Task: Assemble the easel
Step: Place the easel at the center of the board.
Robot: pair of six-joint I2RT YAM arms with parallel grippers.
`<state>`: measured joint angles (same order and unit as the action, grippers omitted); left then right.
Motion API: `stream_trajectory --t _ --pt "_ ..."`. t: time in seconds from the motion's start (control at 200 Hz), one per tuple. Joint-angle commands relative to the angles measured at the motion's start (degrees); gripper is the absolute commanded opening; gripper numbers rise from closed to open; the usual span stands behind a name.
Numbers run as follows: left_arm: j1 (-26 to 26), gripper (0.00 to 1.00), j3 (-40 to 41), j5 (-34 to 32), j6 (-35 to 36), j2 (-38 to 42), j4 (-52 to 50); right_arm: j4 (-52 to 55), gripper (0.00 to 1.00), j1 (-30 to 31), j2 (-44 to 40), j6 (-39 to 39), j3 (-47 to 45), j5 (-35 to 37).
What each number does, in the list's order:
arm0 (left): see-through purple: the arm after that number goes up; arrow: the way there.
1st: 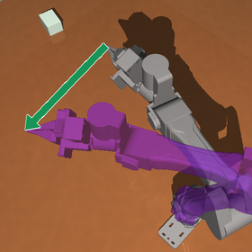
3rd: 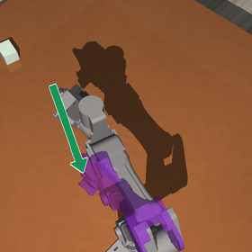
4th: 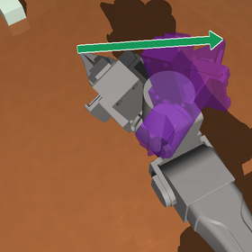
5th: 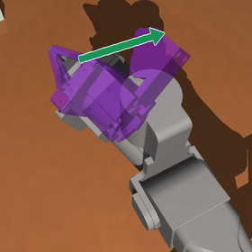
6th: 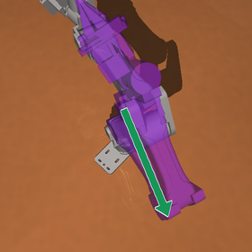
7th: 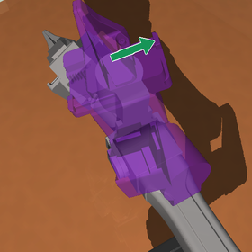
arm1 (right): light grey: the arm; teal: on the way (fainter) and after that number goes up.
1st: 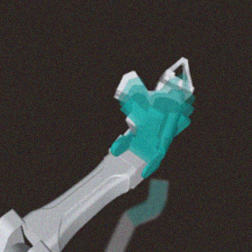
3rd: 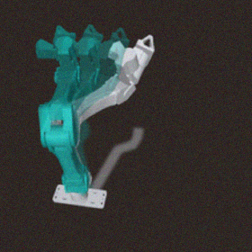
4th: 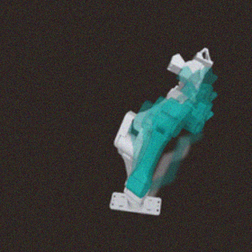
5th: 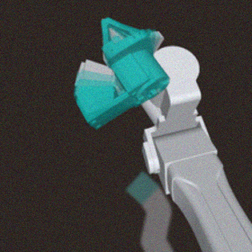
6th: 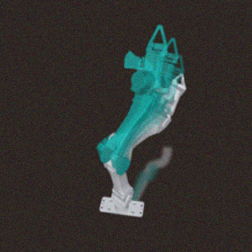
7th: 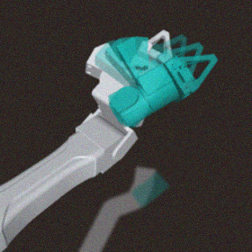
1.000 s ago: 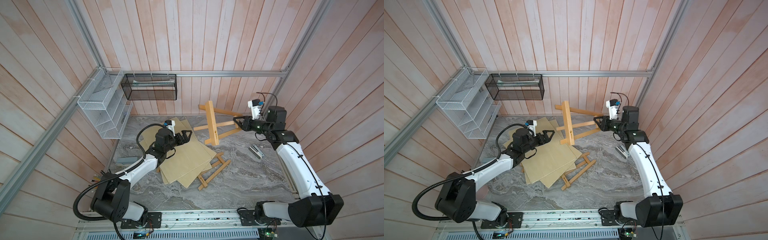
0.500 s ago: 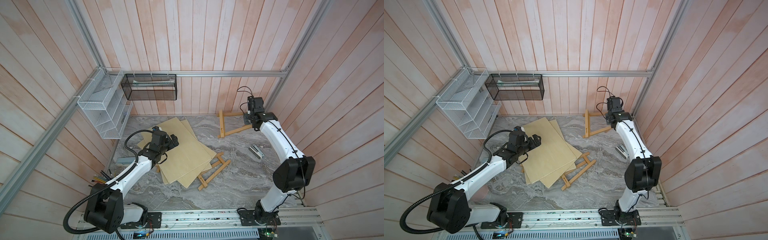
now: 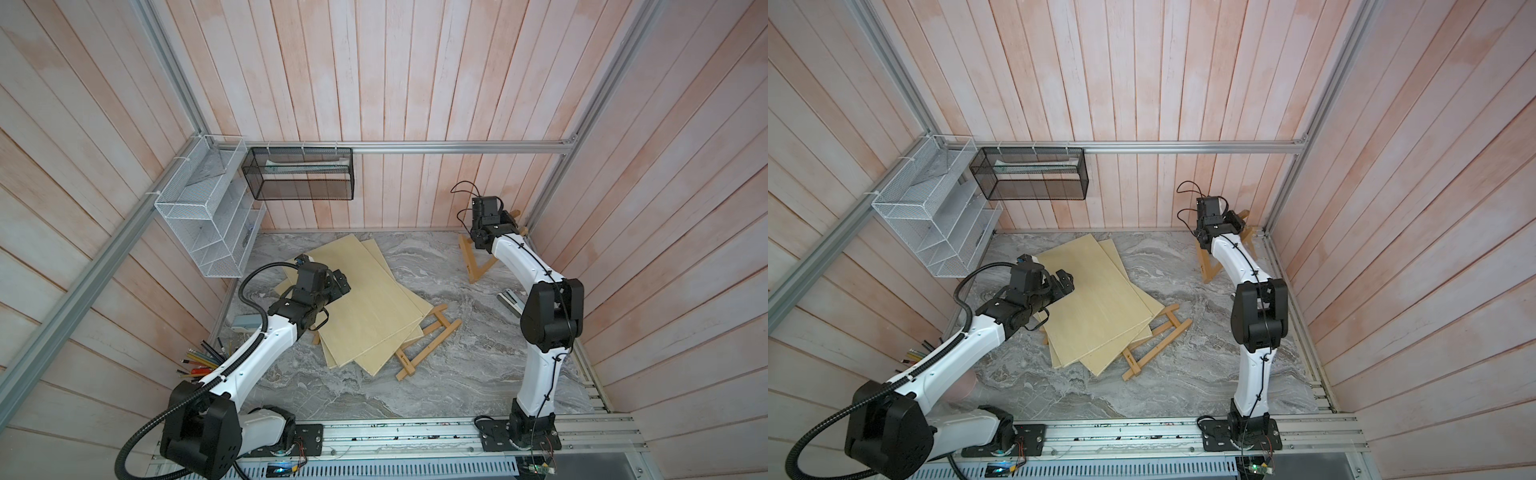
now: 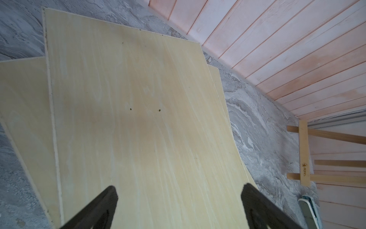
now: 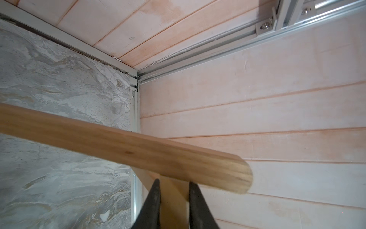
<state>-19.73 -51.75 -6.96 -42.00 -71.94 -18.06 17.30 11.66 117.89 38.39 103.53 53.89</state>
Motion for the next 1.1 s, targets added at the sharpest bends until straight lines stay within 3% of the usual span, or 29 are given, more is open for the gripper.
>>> stream_trajectory --t 0.0,0.08,0.11,0.14,0.2,0.28,0.41,0.575,0.75,0.95,1.095 --pt "0.76 1.00 -0.81 -1.56 -1.07 0.92 -3.05 -7.00 0.00 0.55 2.35 6.44 2.25 1.40" --pt "1.16 1.00 -0.90 -2.13 -1.57 1.46 -4.37 -7.38 0.00 0.80 3.35 5.73 2.21 0.68" --pt "1.40 1.00 -0.96 -2.31 -1.91 1.58 -5.03 -6.91 0.05 0.86 3.68 5.09 2.21 0.35" --pt "1.73 1.00 -0.99 -2.38 -2.21 1.67 -5.63 -6.50 0.14 1.09 3.96 4.42 2.27 0.16" --pt "2.45 1.00 -0.98 -2.39 -2.94 1.74 -6.59 -6.10 0.42 1.47 4.11 2.93 2.12 -0.22" --pt "3.28 1.00 -0.68 -1.87 -3.47 1.82 -7.14 -4.95 0.67 2.07 3.78 0.10 2.79 -0.36" --pt "4.28 1.00 -0.64 -1.40 -3.79 1.67 -7.61 4.28 0.85 2.85 2.37 -9.80 9.00 -2.37" --pt "5.74 1.00 -1.06 -1.32 -3.56 1.25 -8.68 14.27 0.89 4.01 -2.14 -20.51 15.12 -4.05" --pt "9.05 1.00 -0.94 0.39 -3.55 1.59 -10.29 18.85 0.89 8.49 -9.93 -25.52 13.04 -4.78" --pt "13.03 1.00 -0.23 2.33 -1.26 0.55 -10.22 19.34 0.89 19.06 -17.77 -31.66 0.02 -22.97" --pt "15.76 1.00 -0.48 6.58 0.83 -3.36 -5.39 14.32 0.88 23.07 -19.29 -38.82 -10.82 -38.90"
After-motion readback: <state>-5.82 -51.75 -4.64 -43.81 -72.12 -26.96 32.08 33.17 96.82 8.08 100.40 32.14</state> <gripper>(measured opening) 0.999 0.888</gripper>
